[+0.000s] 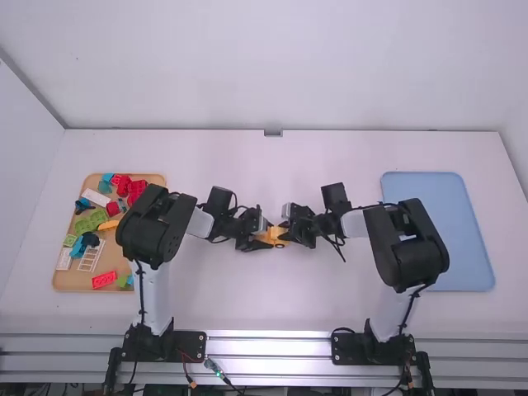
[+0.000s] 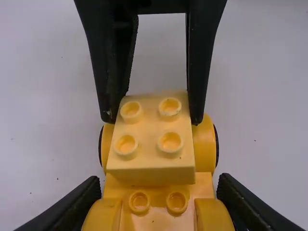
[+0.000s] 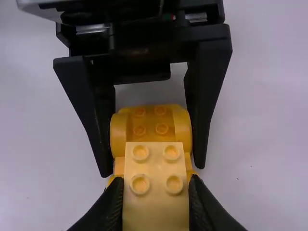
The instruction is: Assemble lego blocks to make yellow taxi
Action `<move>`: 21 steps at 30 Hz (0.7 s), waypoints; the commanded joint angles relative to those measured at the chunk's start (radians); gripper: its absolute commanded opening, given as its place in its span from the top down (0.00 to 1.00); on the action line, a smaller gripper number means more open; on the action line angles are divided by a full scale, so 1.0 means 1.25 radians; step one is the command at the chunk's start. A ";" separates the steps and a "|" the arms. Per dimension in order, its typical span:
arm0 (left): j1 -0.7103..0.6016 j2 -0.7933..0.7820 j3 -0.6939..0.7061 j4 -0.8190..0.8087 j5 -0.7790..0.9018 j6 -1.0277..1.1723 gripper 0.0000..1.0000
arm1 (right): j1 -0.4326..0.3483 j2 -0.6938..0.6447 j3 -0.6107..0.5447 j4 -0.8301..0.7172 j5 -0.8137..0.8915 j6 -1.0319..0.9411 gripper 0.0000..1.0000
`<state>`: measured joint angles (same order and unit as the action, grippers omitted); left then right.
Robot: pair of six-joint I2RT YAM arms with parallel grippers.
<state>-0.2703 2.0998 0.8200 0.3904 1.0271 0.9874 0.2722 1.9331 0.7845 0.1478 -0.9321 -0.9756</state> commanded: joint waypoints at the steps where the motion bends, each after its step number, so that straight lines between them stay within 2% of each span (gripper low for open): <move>1: -0.004 0.011 -0.005 -0.013 0.002 -0.003 0.46 | -0.007 -0.001 0.010 0.001 0.038 -0.001 0.70; 2: -0.004 0.011 -0.005 -0.013 0.002 -0.003 0.46 | -0.009 -0.001 0.010 0.001 0.033 -0.001 0.65; 3: -0.004 0.011 -0.005 -0.013 0.002 -0.003 0.46 | -0.008 -0.002 0.011 0.001 0.020 -0.001 0.54; 4: -0.004 0.011 -0.005 -0.013 0.002 -0.003 0.46 | -0.008 -0.003 0.011 0.001 0.018 -0.001 0.53; 5: -0.004 0.011 -0.005 -0.013 0.002 -0.003 0.46 | -0.008 -0.004 0.011 0.002 0.005 -0.001 0.45; 7: -0.004 0.011 -0.005 -0.013 0.002 -0.003 0.46 | -0.011 -0.014 0.011 0.004 -0.026 0.000 0.42; 8: -0.004 0.011 -0.005 -0.013 0.002 -0.003 0.46 | -0.018 -0.023 0.011 0.004 -0.058 -0.001 0.36; 13: -0.004 0.011 -0.005 -0.012 0.003 -0.002 0.46 | -0.042 -0.068 0.011 0.025 -0.161 -0.001 0.29; 14: -0.004 0.011 -0.005 -0.012 0.003 -0.003 0.46 | -0.042 -0.072 0.011 0.025 -0.161 -0.001 0.33; 16: -0.004 0.011 -0.005 -0.011 0.003 -0.003 0.46 | -0.033 -0.079 0.011 0.022 -0.143 0.000 0.68; 17: -0.004 0.011 -0.005 -0.011 0.003 -0.003 0.46 | -0.030 -0.079 0.011 0.022 -0.135 0.003 0.74; 18: -0.004 0.011 -0.005 -0.011 0.002 -0.003 0.47 | -0.020 -0.076 0.011 0.022 -0.107 0.018 0.91; 19: -0.004 0.011 -0.004 -0.012 0.003 -0.003 0.48 | -0.012 -0.074 0.011 0.021 -0.087 0.031 0.98; 21: -0.004 0.011 -0.003 -0.013 0.003 -0.003 0.49 | 0.007 -0.071 0.011 0.014 -0.042 0.045 1.00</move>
<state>-0.2703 2.0998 0.8200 0.3851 1.0348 0.9874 0.2546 1.8473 0.7853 0.1684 -1.0336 -0.9485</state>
